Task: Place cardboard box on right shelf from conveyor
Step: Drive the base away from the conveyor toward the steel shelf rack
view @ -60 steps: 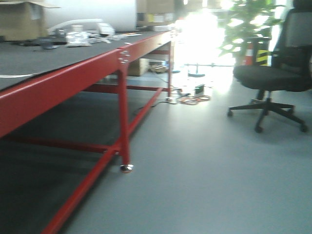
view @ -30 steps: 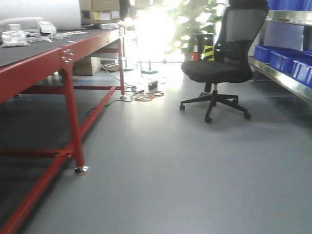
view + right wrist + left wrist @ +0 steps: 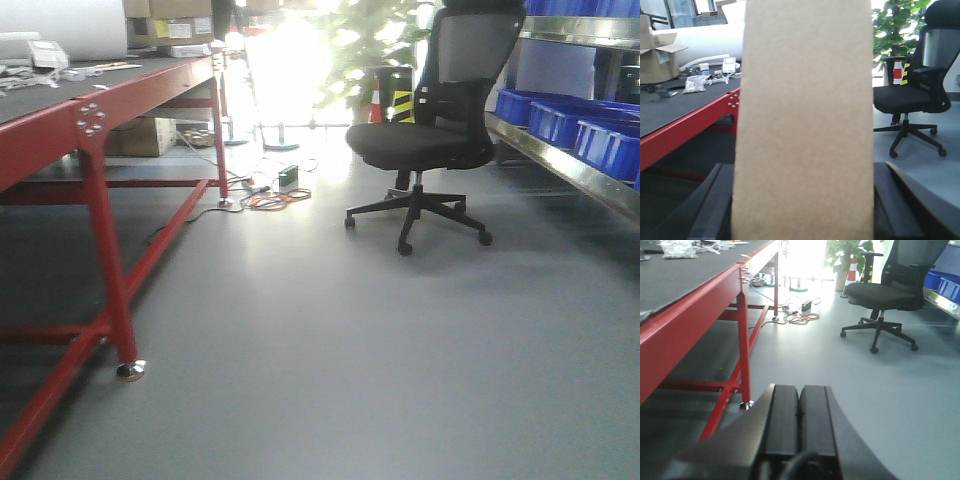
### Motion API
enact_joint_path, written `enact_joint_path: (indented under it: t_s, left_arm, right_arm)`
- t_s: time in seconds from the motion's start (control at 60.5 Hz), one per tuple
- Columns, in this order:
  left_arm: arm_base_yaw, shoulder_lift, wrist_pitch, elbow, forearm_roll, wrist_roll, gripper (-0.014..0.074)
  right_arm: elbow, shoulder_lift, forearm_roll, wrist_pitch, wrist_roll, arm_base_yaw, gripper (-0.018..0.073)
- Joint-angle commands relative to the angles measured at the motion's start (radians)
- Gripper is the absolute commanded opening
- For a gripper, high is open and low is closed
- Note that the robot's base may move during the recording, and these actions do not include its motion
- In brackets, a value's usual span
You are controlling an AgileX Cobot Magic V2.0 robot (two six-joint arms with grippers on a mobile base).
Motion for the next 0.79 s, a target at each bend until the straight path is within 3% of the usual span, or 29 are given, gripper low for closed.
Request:
enact_joint_path:
  t_s: [0.0, 0.777]
  left_arm:
    - [0.000, -0.015, -0.086, 0.010, -0.006, 0.000, -0.0116]
    - [0.000, -0.015, -0.086, 0.010, -0.006, 0.000, -0.0116]
  right_arm:
    - [-0.024, 0.019, -0.013, -0.107, -0.010, -0.006, 0.0109]
    - [-0.024, 0.019, -0.013, -0.107, -0.010, -0.006, 0.0109]
